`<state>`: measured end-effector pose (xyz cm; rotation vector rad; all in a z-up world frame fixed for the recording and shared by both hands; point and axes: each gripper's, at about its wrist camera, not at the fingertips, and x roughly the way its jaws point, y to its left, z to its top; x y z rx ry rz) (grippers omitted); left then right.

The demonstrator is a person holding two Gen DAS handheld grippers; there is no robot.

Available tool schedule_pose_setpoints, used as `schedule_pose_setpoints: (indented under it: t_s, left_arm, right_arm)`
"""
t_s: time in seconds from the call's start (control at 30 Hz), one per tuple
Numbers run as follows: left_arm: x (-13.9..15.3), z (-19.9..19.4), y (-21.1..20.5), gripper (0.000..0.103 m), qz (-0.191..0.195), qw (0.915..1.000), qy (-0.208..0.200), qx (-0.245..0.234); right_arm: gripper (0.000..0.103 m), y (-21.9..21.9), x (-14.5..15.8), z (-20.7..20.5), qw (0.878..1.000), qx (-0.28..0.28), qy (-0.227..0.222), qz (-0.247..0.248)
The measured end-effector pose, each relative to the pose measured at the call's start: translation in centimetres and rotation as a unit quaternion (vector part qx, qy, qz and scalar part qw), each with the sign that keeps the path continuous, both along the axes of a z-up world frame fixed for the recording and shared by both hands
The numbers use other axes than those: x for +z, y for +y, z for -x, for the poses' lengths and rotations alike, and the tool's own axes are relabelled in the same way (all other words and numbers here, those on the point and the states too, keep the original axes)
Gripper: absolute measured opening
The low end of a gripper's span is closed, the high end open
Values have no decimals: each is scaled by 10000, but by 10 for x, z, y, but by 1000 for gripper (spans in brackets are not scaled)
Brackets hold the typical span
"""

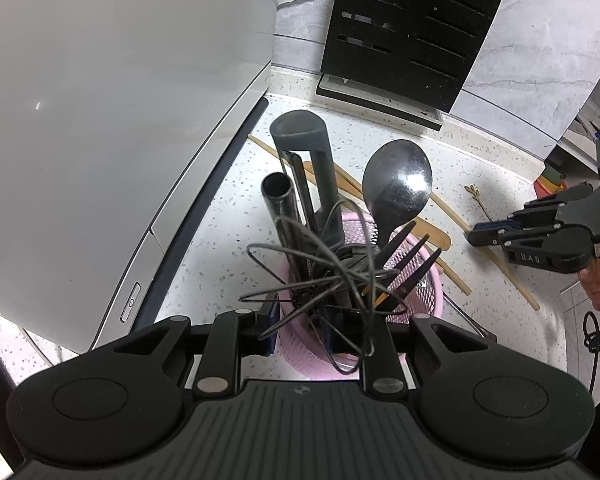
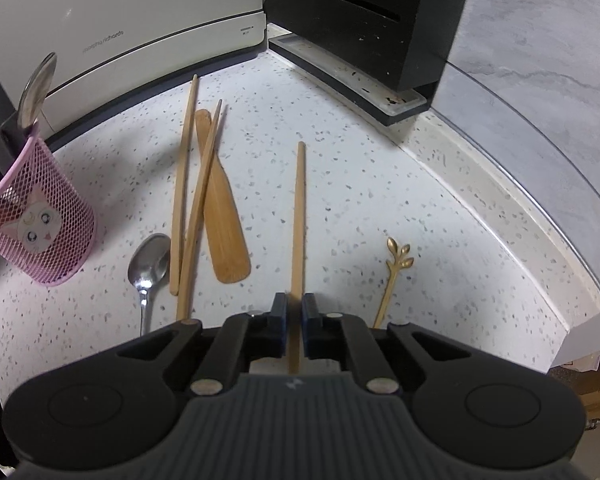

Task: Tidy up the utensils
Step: 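Grasp a wooden chopstick with the right tool, then lift the chopstick and lower it into the pink mesh cup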

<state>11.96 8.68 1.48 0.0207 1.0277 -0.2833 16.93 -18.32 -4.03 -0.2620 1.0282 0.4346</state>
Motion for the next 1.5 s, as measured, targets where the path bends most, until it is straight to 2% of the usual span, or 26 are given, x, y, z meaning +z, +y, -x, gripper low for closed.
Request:
schedule_pose_setpoints:
  t_s: [0.37, 0.53, 0.73, 0.97, 1.1, 1.3, 1.5]
  left_arm:
    - [-1, 0, 2, 26, 40, 10000, -1, 14]
    - [0, 1, 4, 27, 63, 10000, -17, 17]
    - [1, 1, 4, 27, 44, 10000, -21, 25]
    - [2, 1, 2, 27, 28, 10000, -17, 41]
    - [1, 1, 1, 27, 13, 10000, -7, 28]
    - [-1, -1, -3, 26, -4, 10000, 9, 0]
    - [-2, -1, -7, 26, -51, 10000, 16, -30]
  right_arm:
    - [3, 18, 0, -20, 9999, 50, -10, 90]
    - [2, 14, 3, -18, 9999, -71, 12, -69]
    - [2, 6, 24, -6, 9983, -53, -318, -488]
    - [2, 1, 52, 7, 9898, -16, -825, -1160]
    - [2, -1, 73, 16, 9769, -108, -1145, -1804]
    - [2, 5, 97, 31, 9475, -262, -1610, -2749]
    - [2, 24, 109, 43, 9238, -136, -1939, -3298]
